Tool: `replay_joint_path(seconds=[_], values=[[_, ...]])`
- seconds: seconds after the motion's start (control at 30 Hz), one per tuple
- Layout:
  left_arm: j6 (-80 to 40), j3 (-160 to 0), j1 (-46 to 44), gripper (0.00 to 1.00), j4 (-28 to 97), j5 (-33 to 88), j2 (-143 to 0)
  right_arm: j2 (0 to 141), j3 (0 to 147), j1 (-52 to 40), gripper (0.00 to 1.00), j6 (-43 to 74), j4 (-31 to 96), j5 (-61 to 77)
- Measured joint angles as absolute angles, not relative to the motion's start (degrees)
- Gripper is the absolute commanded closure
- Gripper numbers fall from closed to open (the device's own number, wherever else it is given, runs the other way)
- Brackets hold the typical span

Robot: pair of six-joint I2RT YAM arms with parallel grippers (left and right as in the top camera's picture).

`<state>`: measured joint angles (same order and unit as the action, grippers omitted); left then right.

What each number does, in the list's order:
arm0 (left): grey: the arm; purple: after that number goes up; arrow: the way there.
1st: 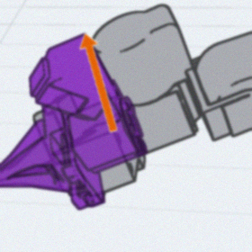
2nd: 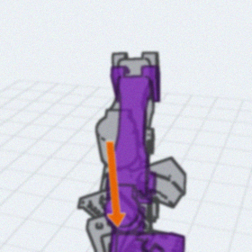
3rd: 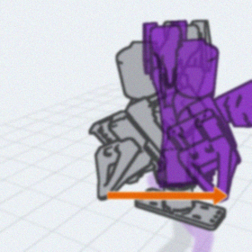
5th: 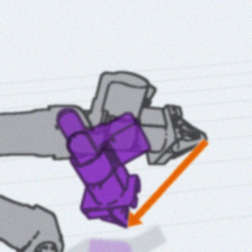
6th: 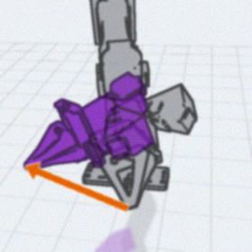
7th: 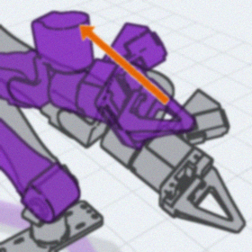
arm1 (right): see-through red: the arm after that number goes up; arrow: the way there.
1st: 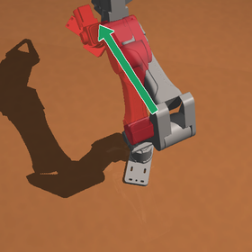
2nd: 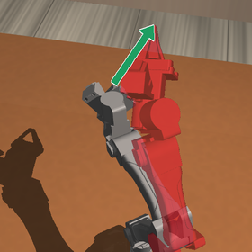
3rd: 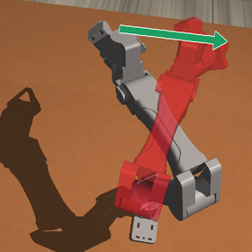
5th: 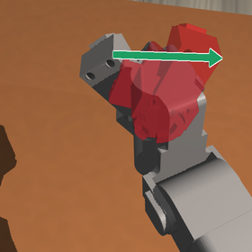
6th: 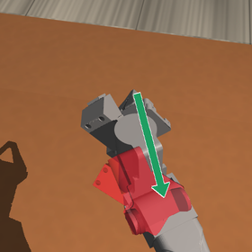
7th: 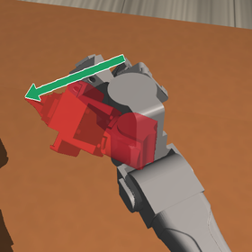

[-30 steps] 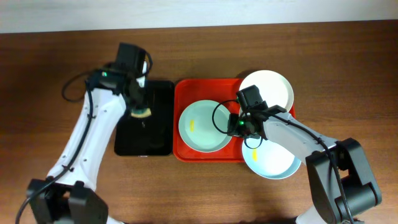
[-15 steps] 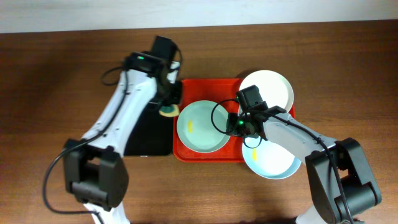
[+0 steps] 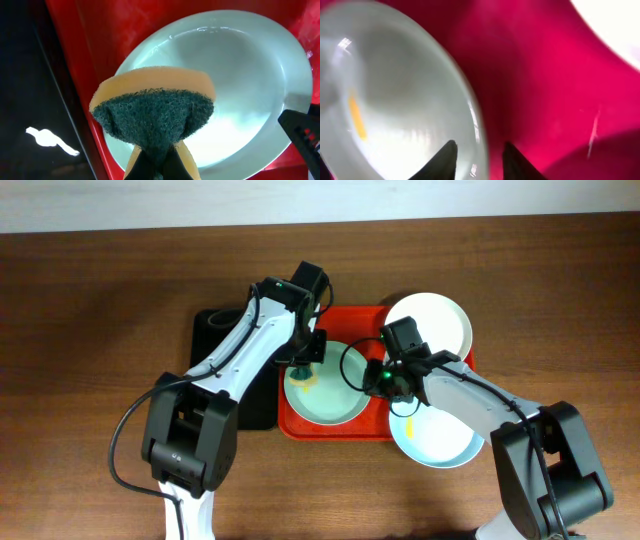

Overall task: Clean dirty plates on tray and stack at the side
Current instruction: 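Lower the sponge onto the light green plate with the left gripper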

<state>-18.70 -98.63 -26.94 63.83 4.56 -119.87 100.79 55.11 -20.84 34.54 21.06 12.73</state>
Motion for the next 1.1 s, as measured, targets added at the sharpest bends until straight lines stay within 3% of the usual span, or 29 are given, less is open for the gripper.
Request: replay_joint_path(seconds=[0.03, 0.23, 0.3, 1.1], values=[[-18.9, -98.6, -26.9, 1.00, 63.7, 4.6, -119.9, 100.8, 55.1, -20.8, 0.88, 34.2, 20.4, 12.7], [-19.2, -98.6, -26.9, 1.00, 63.6, 4.6, -119.9, 100.8, 55.1, -20.8, 0.89, 32.5, 20.4, 10.1], [-19.2, -98.6, -26.9, 1.00, 63.6, 4.6, -119.9, 100.8, 55.1, -20.8, 0.96, 32.3, 20.8, 9.9], [-17.1, -98.6, -29.0, 1.00, 62.0, 1.9, -121.7, 100.7, 55.2, -21.1, 0.96, 32.3, 23.1, 8.8]])
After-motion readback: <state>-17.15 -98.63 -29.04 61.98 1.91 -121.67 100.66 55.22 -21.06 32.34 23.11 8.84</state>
